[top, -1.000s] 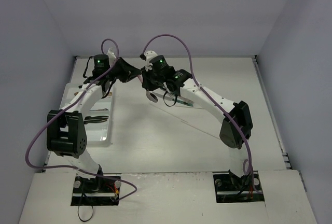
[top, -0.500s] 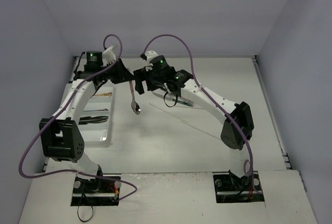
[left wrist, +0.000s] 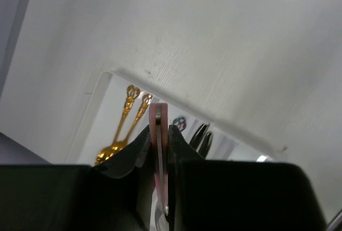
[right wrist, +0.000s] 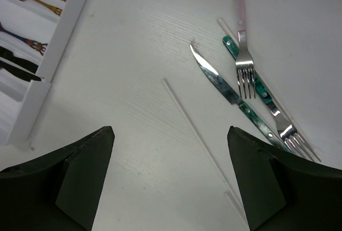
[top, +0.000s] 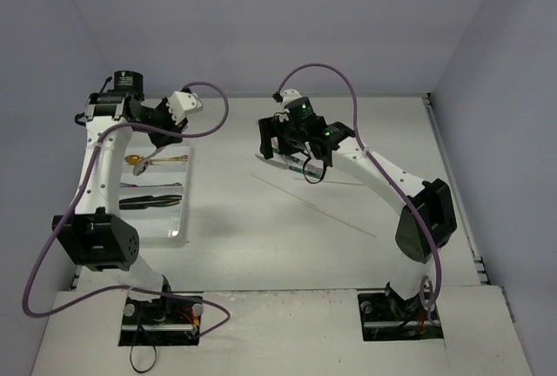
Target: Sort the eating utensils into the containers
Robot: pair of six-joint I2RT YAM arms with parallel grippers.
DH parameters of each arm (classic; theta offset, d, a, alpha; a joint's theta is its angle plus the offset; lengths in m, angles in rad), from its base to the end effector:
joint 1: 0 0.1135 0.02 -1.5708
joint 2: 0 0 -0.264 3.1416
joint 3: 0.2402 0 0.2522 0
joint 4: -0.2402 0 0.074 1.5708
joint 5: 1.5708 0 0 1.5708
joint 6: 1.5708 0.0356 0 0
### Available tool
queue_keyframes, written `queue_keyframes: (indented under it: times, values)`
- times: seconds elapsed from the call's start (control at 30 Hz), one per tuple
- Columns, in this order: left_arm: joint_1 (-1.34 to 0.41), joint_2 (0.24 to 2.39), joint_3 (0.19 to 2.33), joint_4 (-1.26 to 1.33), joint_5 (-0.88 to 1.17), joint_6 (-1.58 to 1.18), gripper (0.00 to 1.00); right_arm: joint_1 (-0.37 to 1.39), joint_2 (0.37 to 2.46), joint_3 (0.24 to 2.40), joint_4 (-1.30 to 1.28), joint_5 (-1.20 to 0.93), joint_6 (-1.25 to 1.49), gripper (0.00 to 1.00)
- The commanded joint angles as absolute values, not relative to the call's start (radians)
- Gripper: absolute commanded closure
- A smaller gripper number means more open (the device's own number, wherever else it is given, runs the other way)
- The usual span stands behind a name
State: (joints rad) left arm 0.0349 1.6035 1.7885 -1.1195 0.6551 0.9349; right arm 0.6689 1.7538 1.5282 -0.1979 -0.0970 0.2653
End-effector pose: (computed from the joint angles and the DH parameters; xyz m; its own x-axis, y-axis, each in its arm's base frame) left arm 0.3197 -0.0105 0.3992 -0.2085 0.6311 -0.7471 0.8451 0.5007 0.1871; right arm 0.3273 0.2631 0.3318 -0.4911 -0.0555 -0.8693 -0.5779 0.7675 0.2774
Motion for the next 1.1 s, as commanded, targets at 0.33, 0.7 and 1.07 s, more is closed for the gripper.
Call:
queue_keyframes:
  times: [0.33, 0.7, 1.07]
  values:
    - [0.078, 1.892, 1.940, -1.193, 0.584, 1.639, 1.00, 0.646, 1.685, 1.497, -0.157, -0.092, 0.289, 0.17]
    - [0.087, 2.033, 1.922, -1.193, 0.519, 1.691, 1.00, 0.641, 1.663, 1.467, -0.163, -0.055, 0.308, 0.17]
    - [0.109, 2.107, 1.943, -1.193, 0.449, 1.691, 0.77, 0.628, 1.667, 1.468, -0.173, -0.055, 0.303, 0.17]
